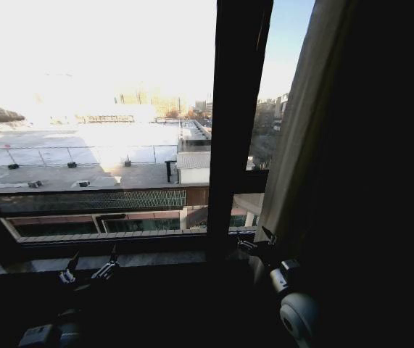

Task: Open the curtains by pulling them apart, changing their state from closed to fully open.

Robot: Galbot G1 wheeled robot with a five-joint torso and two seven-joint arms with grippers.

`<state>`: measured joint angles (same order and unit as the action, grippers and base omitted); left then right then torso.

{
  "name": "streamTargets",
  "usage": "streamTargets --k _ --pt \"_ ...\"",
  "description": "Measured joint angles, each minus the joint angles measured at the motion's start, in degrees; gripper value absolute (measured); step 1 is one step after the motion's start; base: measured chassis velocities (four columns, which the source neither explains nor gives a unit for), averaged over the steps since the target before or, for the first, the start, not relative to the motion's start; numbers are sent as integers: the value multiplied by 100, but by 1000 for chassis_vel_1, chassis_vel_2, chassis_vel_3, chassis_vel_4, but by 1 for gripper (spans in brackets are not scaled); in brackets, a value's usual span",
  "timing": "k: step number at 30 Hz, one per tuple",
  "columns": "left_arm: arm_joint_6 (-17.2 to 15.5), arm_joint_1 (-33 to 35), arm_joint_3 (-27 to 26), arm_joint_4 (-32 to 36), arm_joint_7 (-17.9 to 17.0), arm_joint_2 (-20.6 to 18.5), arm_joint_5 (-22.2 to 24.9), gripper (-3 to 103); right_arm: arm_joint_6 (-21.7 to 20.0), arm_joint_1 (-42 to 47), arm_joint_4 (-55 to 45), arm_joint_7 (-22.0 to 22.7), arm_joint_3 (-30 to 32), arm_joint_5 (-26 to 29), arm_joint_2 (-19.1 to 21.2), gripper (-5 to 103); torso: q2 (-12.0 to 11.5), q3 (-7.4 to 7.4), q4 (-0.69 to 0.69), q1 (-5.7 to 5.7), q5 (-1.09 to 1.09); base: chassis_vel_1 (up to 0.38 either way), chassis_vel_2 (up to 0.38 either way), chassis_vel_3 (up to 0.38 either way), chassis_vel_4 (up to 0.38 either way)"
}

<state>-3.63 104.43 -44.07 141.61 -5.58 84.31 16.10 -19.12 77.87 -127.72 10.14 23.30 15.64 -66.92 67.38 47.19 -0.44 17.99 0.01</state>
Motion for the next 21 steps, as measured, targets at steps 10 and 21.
streamTargets --k 10,21 --pt "175 106 -49 21 196 96 -40 100 47 -6 92 -120 -108 -182 -22 100 0 0 0 0 0 347 355 -340 -340" --pt "227 149 -69 17 229 127 -41 100 100 53 94 -136 -130 -235 -41 100 0 0 -1 1 0 352 360 -355 -357"
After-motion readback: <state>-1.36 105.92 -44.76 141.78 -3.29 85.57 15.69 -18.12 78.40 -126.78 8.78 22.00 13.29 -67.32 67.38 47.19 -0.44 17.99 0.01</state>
